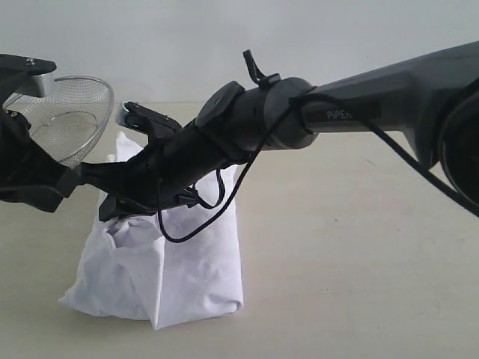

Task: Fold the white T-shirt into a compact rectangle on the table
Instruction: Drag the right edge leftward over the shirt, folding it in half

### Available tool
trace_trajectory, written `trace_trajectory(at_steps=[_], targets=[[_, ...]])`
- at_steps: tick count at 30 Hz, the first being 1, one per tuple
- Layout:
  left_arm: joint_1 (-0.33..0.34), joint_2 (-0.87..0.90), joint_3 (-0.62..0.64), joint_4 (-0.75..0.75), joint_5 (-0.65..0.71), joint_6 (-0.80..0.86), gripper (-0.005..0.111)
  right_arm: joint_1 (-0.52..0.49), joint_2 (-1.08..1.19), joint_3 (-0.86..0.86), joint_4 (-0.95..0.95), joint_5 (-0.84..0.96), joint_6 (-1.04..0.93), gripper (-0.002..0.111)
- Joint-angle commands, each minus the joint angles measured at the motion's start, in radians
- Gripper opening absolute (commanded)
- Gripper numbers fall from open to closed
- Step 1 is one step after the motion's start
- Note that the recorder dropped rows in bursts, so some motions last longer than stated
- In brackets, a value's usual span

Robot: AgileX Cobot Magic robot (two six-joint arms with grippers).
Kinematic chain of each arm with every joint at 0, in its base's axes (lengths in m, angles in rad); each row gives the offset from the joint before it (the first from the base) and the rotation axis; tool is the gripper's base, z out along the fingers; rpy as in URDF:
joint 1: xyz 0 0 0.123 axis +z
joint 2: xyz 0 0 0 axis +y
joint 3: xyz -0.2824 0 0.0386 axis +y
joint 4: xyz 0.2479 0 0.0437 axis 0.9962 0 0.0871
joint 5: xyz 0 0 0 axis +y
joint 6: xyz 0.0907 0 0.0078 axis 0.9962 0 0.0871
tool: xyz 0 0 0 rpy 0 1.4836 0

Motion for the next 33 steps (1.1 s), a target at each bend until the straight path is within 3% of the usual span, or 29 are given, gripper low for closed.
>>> trace_trajectory(at_steps=[1, 12, 14, 19, 20, 23, 33], targets=[[0.0, -0.008, 0.002, 0.0, 0.007, -0.013, 0.004, 0.029, -0.003, -0.01, 0.031, -0.087, 0.012, 0.0], [0.0, -0.008, 0.002, 0.0, 0.013, -0.013, 0.004, 0.053, -0.003, -0.01, 0.055, -0.2, 0.05, 0.002], [0.0, -0.008, 0.002, 0.0, 0.013, -0.013, 0.004, 0.053, -0.003, -0.01, 0.055, -0.196, 0.05, 0.013], [0.0, -0.008, 0.002, 0.0, 0.017, -0.013, 0.004, 0.053, -0.003, -0.01, 0.055, -0.16, 0.046, 0.068], [0.0, -0.008, 0.002, 0.0, 0.017, -0.013, 0.004, 0.053, -0.003, -0.01, 0.055, -0.151, 0.046, 0.073], [0.0, -0.008, 0.002, 0.0, 0.017, -0.013, 0.004, 0.053, -0.003, -0.01, 0.055, -0.127, 0.044, 0.068], [0.0, -0.008, 0.002, 0.05, 0.031, -0.039, 0.004, 0.029, -0.094, -0.01, -0.047, -0.098, 0.058, 0.02]])
